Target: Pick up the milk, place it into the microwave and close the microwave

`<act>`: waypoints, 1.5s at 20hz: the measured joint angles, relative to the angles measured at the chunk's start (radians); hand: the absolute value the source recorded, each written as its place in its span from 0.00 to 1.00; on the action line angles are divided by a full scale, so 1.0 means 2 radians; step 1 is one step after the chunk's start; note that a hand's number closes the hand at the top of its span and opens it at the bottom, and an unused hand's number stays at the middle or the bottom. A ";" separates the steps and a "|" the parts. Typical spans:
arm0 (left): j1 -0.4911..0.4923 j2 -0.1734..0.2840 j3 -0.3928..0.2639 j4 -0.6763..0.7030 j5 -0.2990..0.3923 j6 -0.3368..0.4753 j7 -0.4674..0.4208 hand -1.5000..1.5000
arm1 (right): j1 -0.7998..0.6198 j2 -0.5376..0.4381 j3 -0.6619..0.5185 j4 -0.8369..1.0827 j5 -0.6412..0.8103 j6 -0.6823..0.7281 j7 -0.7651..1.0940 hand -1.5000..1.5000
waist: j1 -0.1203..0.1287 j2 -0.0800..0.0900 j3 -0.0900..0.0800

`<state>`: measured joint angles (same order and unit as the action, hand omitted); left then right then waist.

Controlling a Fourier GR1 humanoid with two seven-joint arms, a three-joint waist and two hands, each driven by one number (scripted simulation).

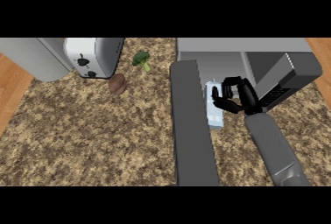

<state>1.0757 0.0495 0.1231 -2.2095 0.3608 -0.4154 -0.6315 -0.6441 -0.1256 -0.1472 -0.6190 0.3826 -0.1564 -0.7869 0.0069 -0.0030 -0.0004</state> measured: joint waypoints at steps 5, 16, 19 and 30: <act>-0.022 0.001 0.014 0.019 0.000 -0.004 0.008 0.00 | -0.055 -0.009 -0.005 0.038 0.005 0.003 0.041 1.00 | 0.008 0.004 0.000; -0.070 0.019 0.032 0.044 0.017 -0.013 0.033 0.00 | -0.159 -0.027 -0.035 0.164 0.030 -0.118 0.087 1.00 | 0.031 0.016 0.001; -0.087 0.024 0.032 0.051 0.016 -0.011 0.040 0.00 | -0.169 -0.027 -0.052 0.181 0.024 -0.160 0.099 0.00 | 0.038 0.021 0.002; -0.140 0.036 0.033 0.076 -0.010 -0.005 0.047 0.00 | -0.188 -0.047 -0.061 0.225 0.036 -0.219 0.091 0.00 | 0.055 0.029 0.002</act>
<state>0.7961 0.1215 0.1889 -2.0575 0.3415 -0.4257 -0.5376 -1.0195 -0.2205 -0.2692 -0.1688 0.4539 -0.5935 -0.6050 0.1167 0.0552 0.0042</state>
